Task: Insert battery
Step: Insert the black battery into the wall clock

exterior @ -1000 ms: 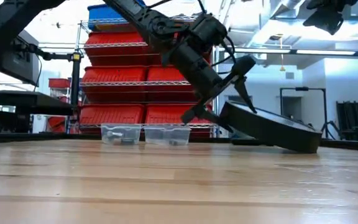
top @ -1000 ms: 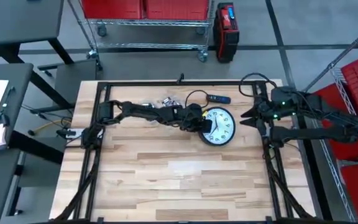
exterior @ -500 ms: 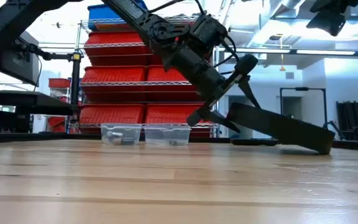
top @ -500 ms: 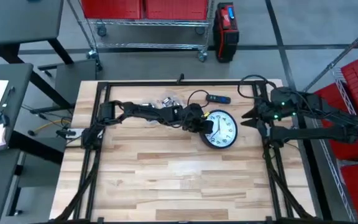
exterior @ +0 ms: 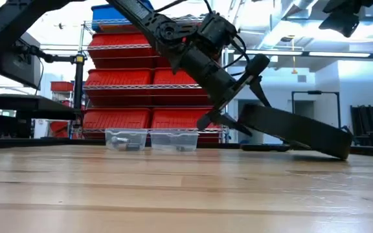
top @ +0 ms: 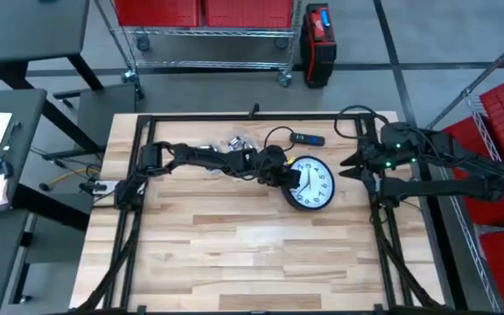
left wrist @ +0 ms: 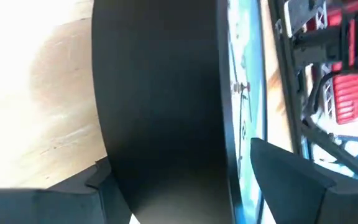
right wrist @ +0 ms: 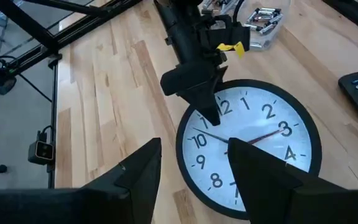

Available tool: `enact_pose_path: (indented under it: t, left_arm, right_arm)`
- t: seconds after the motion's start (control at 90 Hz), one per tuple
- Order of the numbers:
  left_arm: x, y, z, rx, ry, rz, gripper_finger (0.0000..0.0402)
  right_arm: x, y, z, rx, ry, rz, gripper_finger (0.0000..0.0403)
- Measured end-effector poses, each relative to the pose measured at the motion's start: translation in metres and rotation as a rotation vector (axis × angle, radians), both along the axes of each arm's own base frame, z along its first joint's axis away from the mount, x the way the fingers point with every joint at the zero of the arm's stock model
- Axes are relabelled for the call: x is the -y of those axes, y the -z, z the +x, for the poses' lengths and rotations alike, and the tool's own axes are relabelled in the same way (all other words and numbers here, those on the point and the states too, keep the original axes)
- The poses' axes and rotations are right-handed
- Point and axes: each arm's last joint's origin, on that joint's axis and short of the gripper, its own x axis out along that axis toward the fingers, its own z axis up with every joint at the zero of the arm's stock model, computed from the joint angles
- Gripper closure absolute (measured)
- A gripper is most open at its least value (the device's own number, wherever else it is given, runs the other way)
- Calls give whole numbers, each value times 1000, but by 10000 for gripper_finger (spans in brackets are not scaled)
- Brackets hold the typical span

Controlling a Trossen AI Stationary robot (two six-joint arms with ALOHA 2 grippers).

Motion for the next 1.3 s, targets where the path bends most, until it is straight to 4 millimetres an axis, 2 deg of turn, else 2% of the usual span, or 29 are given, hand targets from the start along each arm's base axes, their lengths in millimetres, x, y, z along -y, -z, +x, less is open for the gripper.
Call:
enact_pose_path:
  t: [0.1,0.289,0.544,0.711,0.911,1.044,1.3]
  left_arm:
    - [-1,0,-1,-5,-17,-64,136]
    - [2,-1,0,13,65,-29,116]
    - [2,-7,3,70,88,17,52]
    - [2,-7,-1,21,78,5,7]
    - [-1,9,-13,-182,7,-65,4]
    - [3,11,-14,-208,21,-59,2]
    - [5,-15,-2,-118,137,-6,1]
  right_arm:
    - [0,0,0,0,0,0,225]
    - [0,0,0,0,0,0,225]
    - [0,0,0,0,0,0,225]
    - [0,0,0,-1,0,0,225]
    - [0,0,0,-2,1,2,225]
    - [0,0,0,-2,1,2,225]
    - [0,0,0,-3,-1,-2,225]
